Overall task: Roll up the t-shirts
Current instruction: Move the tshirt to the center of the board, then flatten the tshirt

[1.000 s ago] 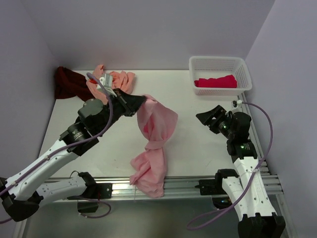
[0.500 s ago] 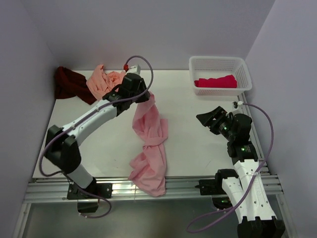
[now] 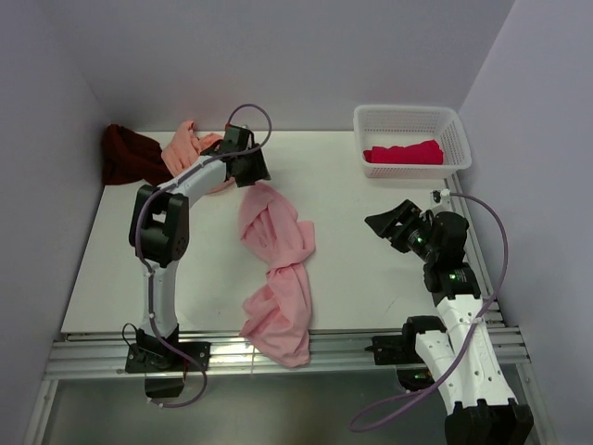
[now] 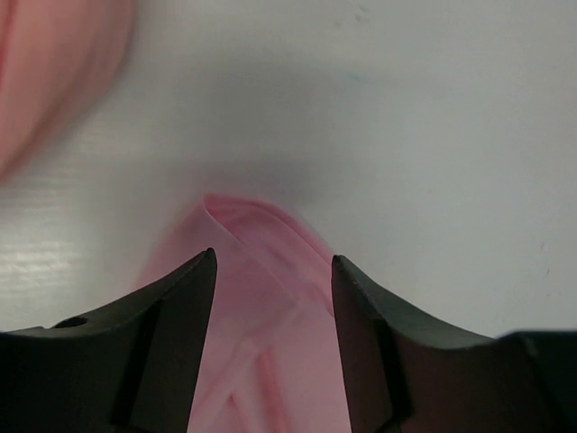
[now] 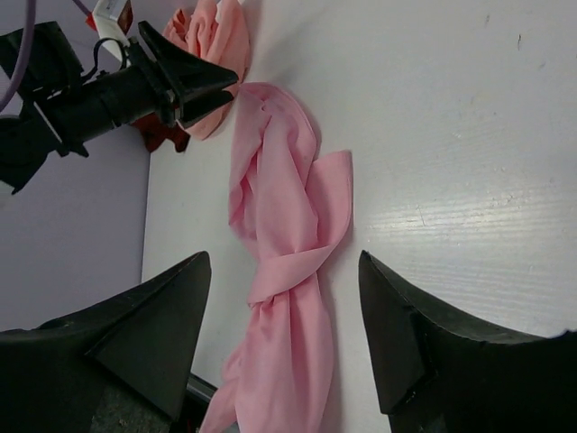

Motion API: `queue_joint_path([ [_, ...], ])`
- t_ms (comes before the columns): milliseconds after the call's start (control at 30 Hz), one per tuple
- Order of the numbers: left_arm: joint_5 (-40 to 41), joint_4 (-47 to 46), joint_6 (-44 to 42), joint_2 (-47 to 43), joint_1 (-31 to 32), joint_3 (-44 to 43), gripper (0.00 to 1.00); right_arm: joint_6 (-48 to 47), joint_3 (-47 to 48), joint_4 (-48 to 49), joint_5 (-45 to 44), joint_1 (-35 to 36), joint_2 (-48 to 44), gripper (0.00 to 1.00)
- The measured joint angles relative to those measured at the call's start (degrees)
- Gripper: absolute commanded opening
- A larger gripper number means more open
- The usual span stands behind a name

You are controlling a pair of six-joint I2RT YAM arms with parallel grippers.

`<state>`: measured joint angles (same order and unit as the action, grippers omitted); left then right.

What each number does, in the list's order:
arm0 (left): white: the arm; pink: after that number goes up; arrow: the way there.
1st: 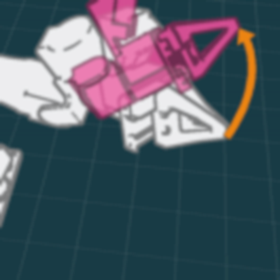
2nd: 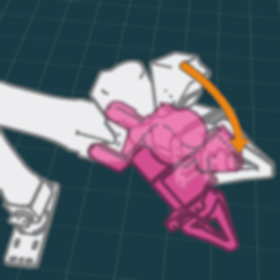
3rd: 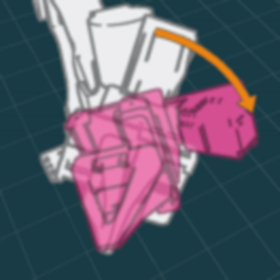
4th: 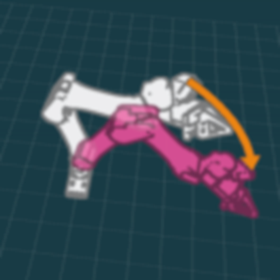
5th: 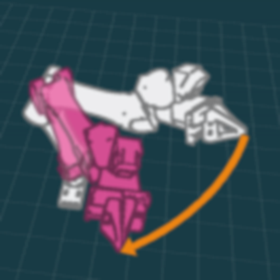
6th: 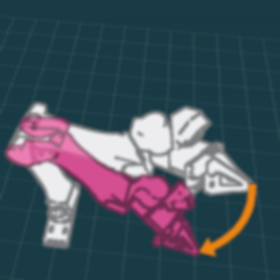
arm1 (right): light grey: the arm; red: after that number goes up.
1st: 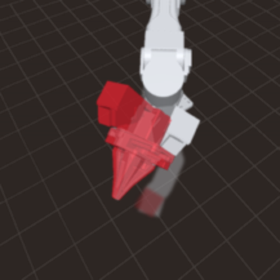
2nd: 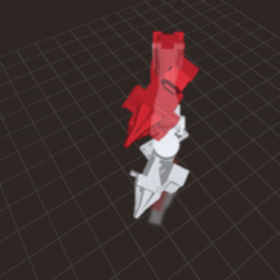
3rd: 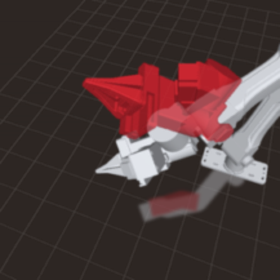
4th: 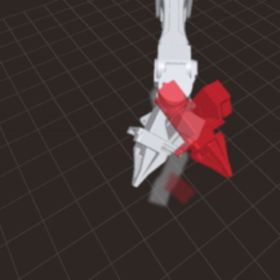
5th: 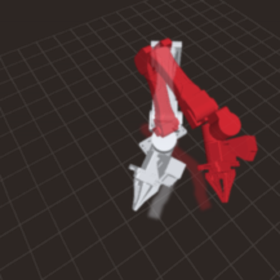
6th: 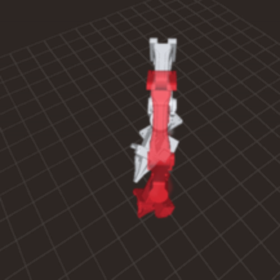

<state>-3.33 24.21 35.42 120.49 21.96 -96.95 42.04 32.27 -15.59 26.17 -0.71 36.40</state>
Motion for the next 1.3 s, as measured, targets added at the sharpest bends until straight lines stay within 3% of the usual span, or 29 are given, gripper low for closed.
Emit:
queue_joint_path([
  [333, -10.1, -1.8, 5.0, 15.9, -11.8, -12.8, 0.56, 0.0, -0.9, 2.8, 0.7, 0.1, 3.0, 0.73],
  [567, -7.6, -2.8, 12.3, 14.7, -27.5, -11.4, 0.6, -0.1, -0.9, 4.1, 1.1, 1.7, 5.6, 0.74],
  [733, -2.0, 2.3, 11.2, 8.8, -36.9, -8.6, 0.61, -0.9, -0.7, 5.2, -0.2, 6.6, 9.6, 0.76],
  [833, -1.9, 6.5, 8.7, 6.0, -35.3, -12.5, 0.63, -1.6, 0.5, 4.5, -1.5, 12.0, 15.0, 0.76],
  [967, -3.1, 8.2, 4.2, -2.1, -28.2, -13.0, 0.67, -2.2, 2.8, 2.2, -5.4, 21.0, 19.0, 0.73],
  [1167, -7.5, 9.7, -2.5, -21.1, -19.2, -1.7, 0.67, -0.7, 3.2, 3.3, -10.5, 29.7, 21.2, 0.71],
  [1300, -5.9, 9.4, -5.7, -28.5, -15.8, 8.3, 0.67, 1.6, 3.5, 5.1, -13.7, 33.6, 28.0, 0.73],
])
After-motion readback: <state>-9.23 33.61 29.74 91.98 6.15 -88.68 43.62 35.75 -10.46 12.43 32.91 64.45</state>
